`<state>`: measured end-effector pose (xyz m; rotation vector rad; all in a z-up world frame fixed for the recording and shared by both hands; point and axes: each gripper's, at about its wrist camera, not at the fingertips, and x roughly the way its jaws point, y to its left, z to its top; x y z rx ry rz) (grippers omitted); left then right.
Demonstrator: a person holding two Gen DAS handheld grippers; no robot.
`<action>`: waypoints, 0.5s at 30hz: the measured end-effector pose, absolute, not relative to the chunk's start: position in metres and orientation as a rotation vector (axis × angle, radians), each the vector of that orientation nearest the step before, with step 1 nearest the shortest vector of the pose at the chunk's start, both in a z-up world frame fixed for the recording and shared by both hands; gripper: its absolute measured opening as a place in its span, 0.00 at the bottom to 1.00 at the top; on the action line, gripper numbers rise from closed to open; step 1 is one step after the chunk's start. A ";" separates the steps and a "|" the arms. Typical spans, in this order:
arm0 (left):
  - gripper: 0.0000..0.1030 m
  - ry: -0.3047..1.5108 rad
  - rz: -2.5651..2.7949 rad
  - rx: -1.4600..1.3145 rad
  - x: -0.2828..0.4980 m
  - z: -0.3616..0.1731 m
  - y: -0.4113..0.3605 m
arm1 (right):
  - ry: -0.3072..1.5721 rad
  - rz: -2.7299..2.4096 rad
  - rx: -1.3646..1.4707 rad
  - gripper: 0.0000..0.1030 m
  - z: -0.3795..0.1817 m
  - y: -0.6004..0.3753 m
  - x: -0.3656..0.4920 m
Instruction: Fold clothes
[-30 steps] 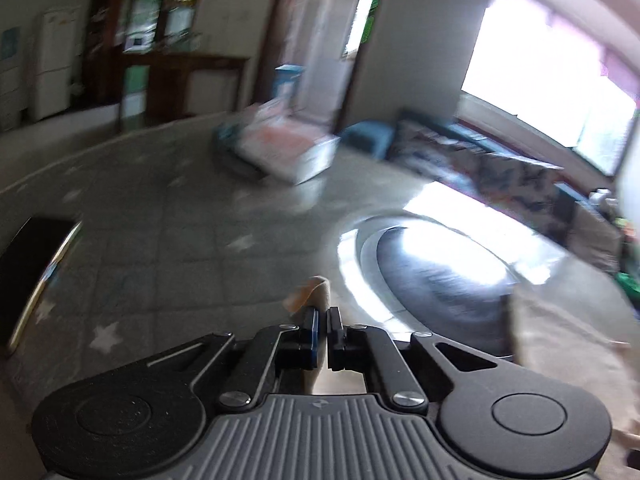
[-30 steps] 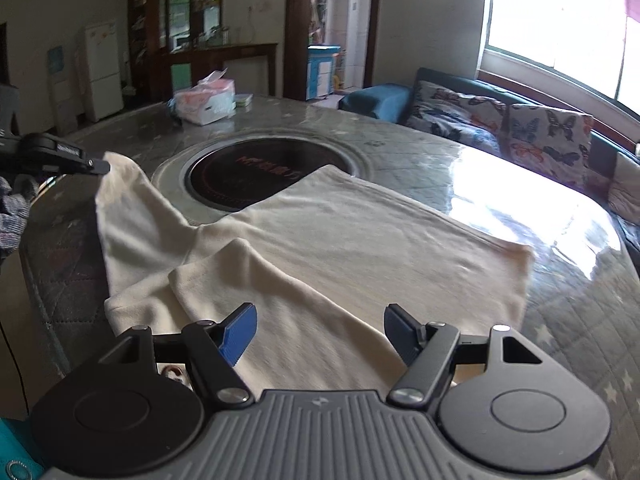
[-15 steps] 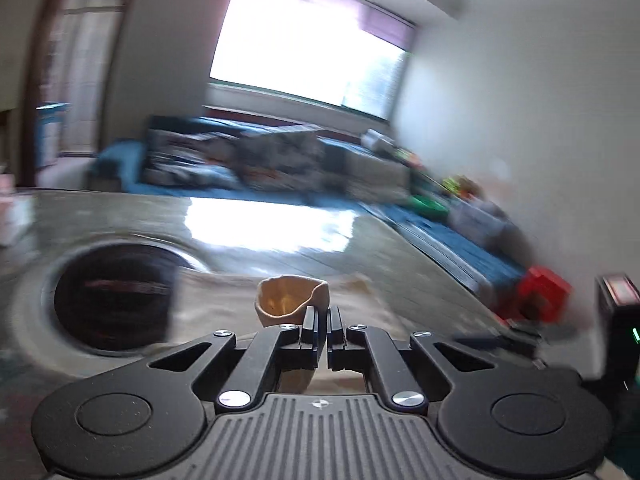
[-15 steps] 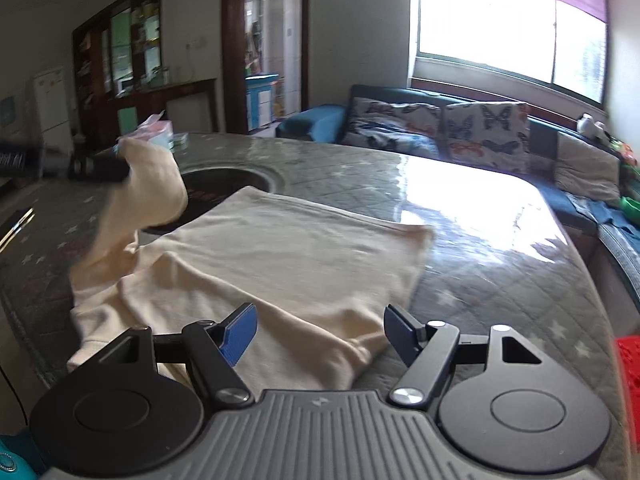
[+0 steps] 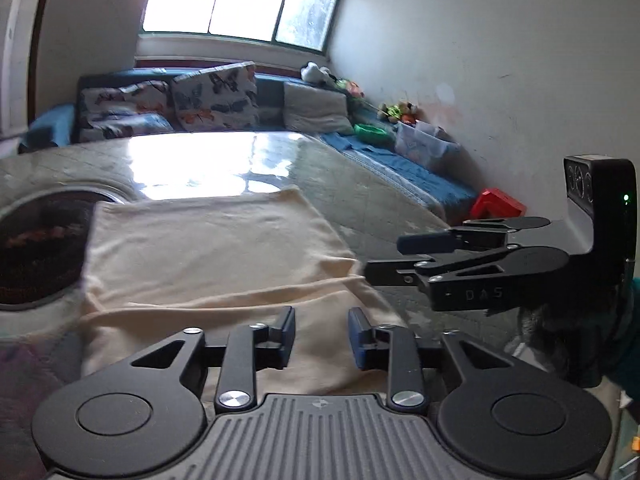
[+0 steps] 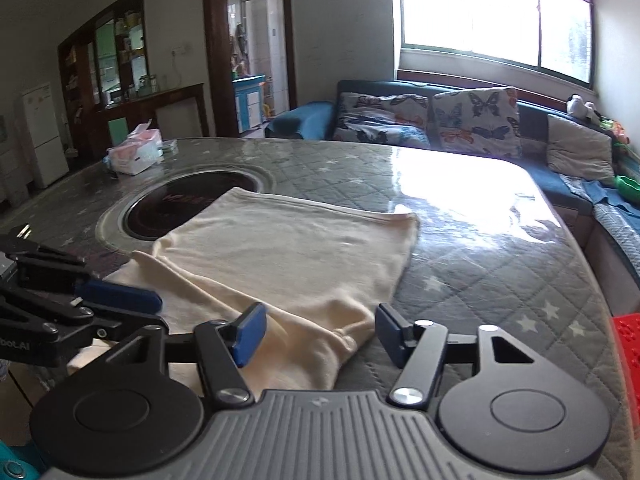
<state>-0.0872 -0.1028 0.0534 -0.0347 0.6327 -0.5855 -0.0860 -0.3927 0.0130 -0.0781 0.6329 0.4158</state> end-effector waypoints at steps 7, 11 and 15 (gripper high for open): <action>0.29 0.639 -0.382 -0.046 -0.064 0.046 -0.046 | 0.690 0.485 -0.097 0.44 0.000 -0.368 -0.078; 0.29 0.665 -0.289 -0.064 -0.051 0.034 -0.021 | 0.737 0.481 -0.109 0.34 -0.013 -0.361 -0.071; 0.29 0.696 -0.268 -0.096 -0.043 0.025 -0.010 | 0.762 0.478 -0.122 0.27 -0.020 -0.359 -0.070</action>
